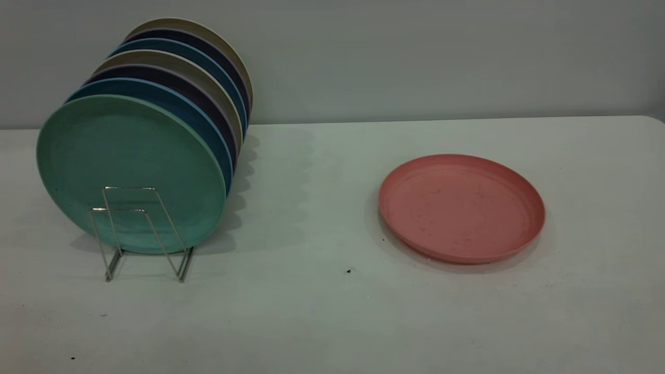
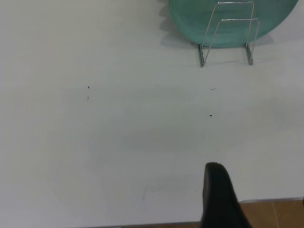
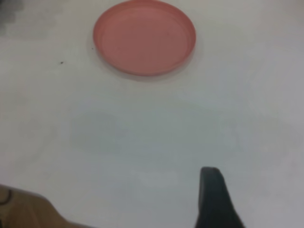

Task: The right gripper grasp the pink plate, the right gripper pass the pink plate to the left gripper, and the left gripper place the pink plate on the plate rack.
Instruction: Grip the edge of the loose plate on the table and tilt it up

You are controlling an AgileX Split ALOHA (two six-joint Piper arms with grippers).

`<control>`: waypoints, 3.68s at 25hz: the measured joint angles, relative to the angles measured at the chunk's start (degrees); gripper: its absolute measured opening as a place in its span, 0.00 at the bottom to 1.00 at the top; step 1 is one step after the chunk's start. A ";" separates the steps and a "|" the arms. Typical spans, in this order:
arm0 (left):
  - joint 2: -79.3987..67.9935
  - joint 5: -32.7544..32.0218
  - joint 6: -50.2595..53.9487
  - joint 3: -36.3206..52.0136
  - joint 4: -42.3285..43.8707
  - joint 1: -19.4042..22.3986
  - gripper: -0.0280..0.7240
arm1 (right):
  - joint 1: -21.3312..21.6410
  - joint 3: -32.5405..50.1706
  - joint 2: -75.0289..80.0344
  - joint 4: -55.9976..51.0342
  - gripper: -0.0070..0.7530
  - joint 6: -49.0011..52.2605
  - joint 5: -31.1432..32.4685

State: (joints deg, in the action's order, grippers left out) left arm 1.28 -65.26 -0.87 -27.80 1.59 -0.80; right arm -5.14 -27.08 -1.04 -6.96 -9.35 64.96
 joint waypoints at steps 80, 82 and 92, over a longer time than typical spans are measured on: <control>-92.00 29.44 -41.73 -30.69 -44.13 -11.30 0.83 | 5.37 -24.19 106.21 -50.67 0.78 -36.43 -36.36; -95.06 30.21 -41.98 -31.87 -44.40 -12.65 0.83 | 7.60 -28.38 111.15 -51.05 0.78 -37.18 -34.75; -101.49 34.68 -42.09 -33.76 -48.86 -16.02 0.83 | 9.86 -43.85 128.39 -52.39 0.78 -39.48 -30.23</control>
State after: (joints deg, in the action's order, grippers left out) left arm -100.21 -30.58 -42.96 -61.56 -47.27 -16.82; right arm 4.72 -70.93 127.35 -59.35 -48.83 34.73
